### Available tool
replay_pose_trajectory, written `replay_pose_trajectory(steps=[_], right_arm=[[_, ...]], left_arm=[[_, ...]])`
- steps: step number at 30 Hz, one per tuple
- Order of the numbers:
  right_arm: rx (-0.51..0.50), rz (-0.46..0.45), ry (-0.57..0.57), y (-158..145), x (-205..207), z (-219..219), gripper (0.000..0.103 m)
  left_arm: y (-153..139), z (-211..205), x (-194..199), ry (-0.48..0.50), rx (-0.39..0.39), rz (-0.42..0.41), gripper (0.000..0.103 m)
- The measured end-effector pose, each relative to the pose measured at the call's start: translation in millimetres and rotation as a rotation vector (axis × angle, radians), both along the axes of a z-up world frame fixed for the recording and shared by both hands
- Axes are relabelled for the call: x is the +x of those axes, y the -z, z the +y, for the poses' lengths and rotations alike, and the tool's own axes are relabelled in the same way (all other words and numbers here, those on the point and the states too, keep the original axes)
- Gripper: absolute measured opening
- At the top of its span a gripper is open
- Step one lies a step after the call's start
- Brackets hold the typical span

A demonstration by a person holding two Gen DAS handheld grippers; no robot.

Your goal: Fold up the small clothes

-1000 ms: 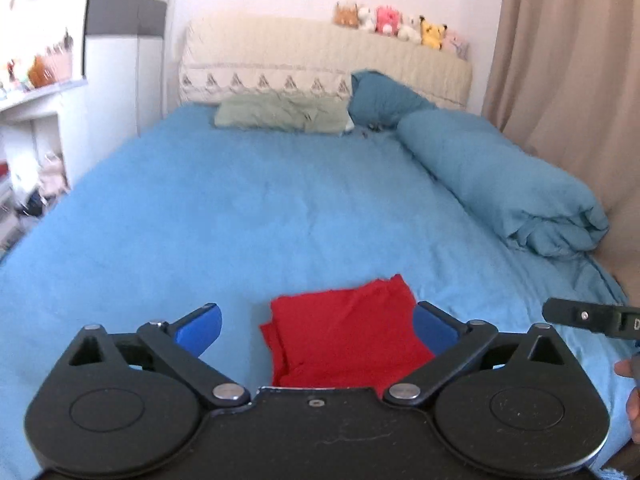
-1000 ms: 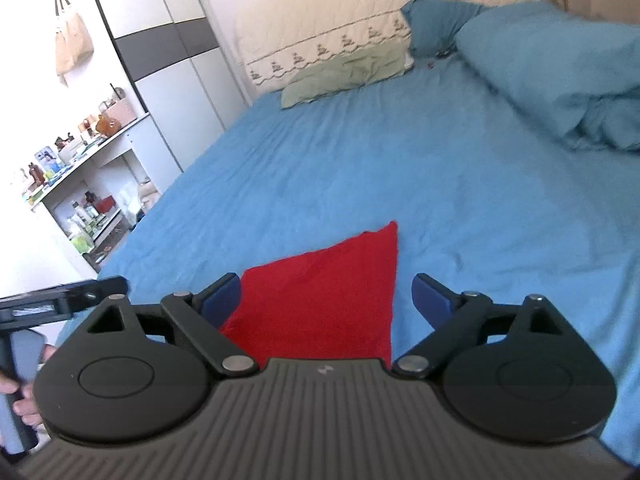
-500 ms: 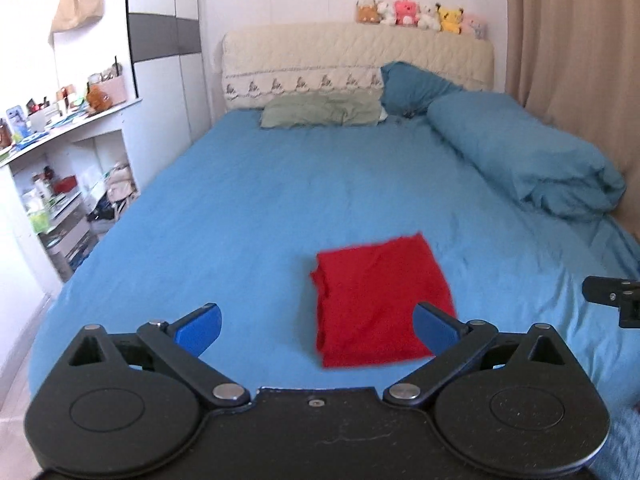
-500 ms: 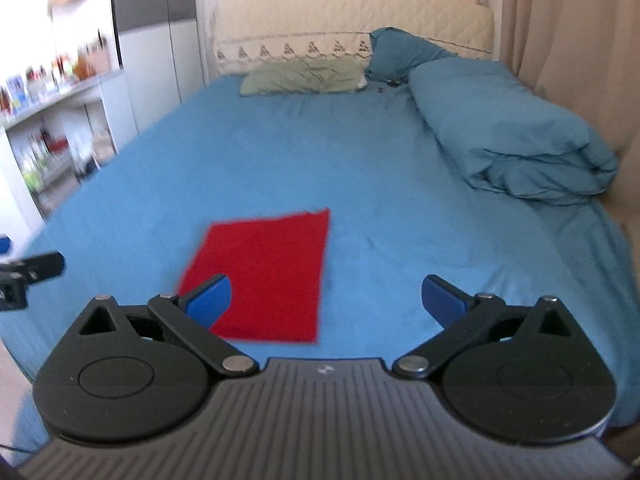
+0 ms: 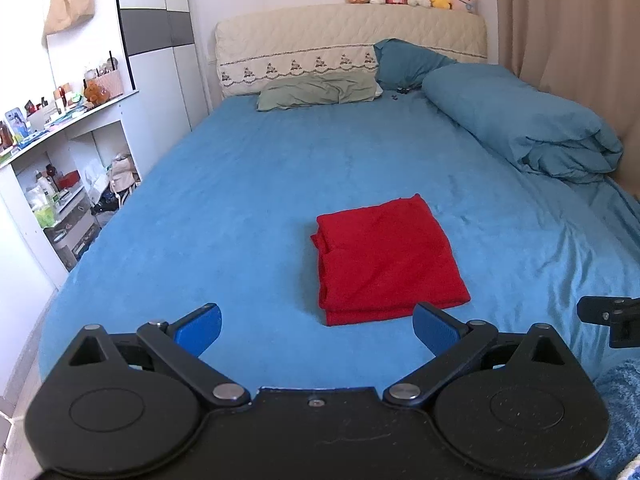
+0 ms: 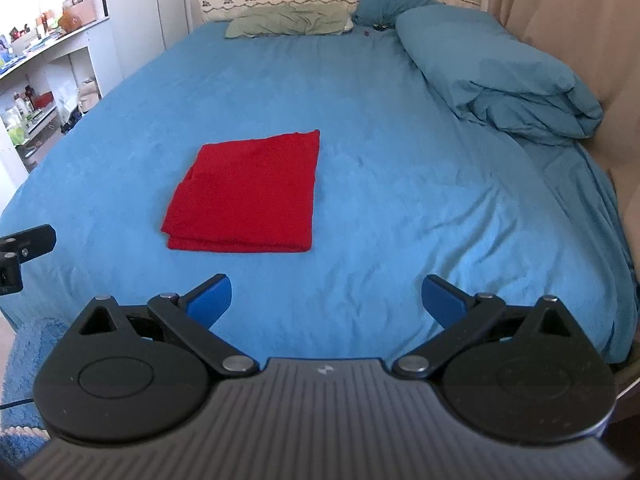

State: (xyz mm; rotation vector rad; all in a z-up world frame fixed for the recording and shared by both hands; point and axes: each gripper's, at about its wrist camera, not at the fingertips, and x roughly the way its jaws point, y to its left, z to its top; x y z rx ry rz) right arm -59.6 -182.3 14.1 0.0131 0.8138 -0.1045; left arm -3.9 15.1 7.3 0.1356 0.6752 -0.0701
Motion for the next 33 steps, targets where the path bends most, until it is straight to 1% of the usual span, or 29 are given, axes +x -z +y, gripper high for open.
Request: replay_pose_trajectory(steps=[4, 33], right_arm=[[-0.007, -0.004, 0.01, -1.1, 0.5, 0.2, 0.103], [0.026, -0.011, 0.019, -6.2, 6.2, -4.5, 0.103]], left_arm=[[0.3, -1.2, -1.5, 0.001, -0.009, 0.001, 0.103], [-5.5, 1.5, -4.1, -0.004, -0.017, -0.018, 0.103]])
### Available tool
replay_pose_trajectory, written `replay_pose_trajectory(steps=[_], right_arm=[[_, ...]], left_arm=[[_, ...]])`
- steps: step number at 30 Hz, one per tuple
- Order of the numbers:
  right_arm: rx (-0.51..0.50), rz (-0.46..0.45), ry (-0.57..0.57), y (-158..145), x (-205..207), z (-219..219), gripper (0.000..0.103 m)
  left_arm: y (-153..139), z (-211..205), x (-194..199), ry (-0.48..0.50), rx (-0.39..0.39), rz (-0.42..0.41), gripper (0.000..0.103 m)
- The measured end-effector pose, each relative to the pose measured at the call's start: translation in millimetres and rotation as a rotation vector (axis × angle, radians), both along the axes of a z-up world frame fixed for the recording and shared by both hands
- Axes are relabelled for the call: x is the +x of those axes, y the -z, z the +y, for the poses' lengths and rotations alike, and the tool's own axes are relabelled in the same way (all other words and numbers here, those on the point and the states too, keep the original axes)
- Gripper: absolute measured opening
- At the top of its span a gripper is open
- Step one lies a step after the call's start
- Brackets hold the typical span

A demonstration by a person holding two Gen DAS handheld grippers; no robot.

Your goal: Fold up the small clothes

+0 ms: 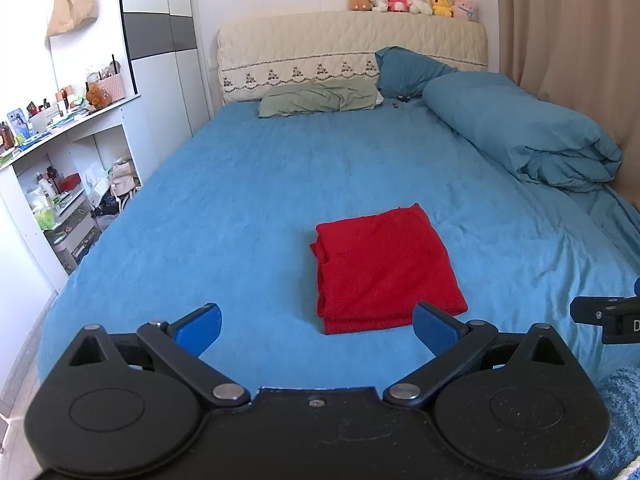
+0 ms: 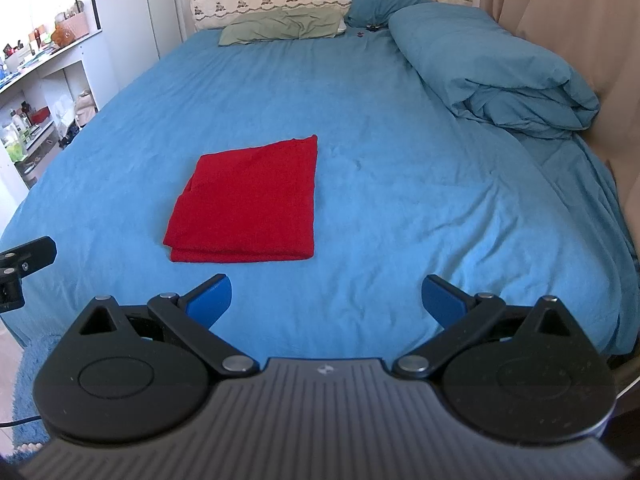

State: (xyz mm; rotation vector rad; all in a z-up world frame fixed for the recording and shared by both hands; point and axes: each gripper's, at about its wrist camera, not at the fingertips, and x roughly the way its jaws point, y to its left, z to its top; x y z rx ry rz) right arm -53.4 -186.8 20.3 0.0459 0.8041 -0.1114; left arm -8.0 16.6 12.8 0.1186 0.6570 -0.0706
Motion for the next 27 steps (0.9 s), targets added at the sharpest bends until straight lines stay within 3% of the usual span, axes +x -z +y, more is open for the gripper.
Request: replay_pose_trajectory(steps=[27], right_arm=[[0.005, -0.004, 0.004, -0.4, -3.1, 6.3, 0.103]], left_arm=[[-6.8, 0.3, -2.2, 0.002, -0.001, -0.007, 0.103]])
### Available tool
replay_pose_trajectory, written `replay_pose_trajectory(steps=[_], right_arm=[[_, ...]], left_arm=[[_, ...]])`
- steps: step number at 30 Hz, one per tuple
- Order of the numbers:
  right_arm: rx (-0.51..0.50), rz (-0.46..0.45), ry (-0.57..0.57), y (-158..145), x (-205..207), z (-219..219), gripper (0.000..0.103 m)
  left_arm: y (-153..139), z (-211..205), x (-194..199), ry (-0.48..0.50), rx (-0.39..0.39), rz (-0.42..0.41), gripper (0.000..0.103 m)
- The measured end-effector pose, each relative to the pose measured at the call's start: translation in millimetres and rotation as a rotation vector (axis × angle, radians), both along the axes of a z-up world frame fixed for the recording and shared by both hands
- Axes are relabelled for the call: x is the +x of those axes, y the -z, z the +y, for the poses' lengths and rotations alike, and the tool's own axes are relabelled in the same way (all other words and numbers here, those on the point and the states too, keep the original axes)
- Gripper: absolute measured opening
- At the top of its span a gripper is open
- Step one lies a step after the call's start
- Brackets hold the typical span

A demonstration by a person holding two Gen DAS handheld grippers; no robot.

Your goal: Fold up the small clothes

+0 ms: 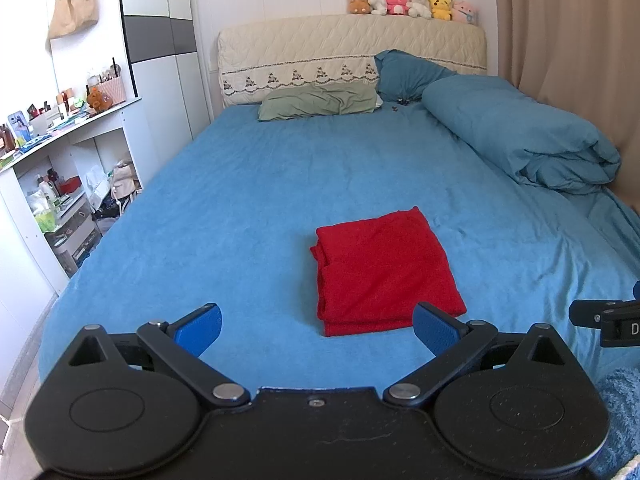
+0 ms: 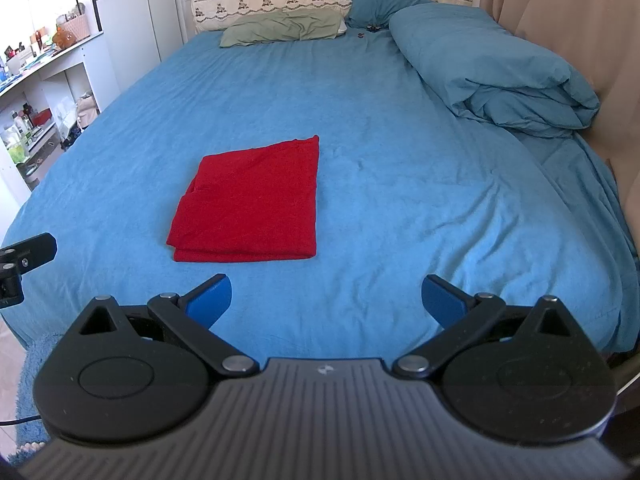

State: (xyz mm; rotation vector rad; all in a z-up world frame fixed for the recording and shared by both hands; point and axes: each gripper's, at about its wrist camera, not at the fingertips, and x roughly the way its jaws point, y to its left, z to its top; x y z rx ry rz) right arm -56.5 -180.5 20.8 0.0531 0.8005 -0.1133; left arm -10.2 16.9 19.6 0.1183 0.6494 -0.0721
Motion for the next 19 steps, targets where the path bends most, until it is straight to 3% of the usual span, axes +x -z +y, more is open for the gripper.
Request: replay_pose_trajectory(steps=[19], right_arm=[[0.003, -0.003, 0.011, -1.2, -4.1, 2.7, 0.103]], left_arm=[[1.6, 1.1, -1.8, -0.007, -0.021, -0.019, 0.103]])
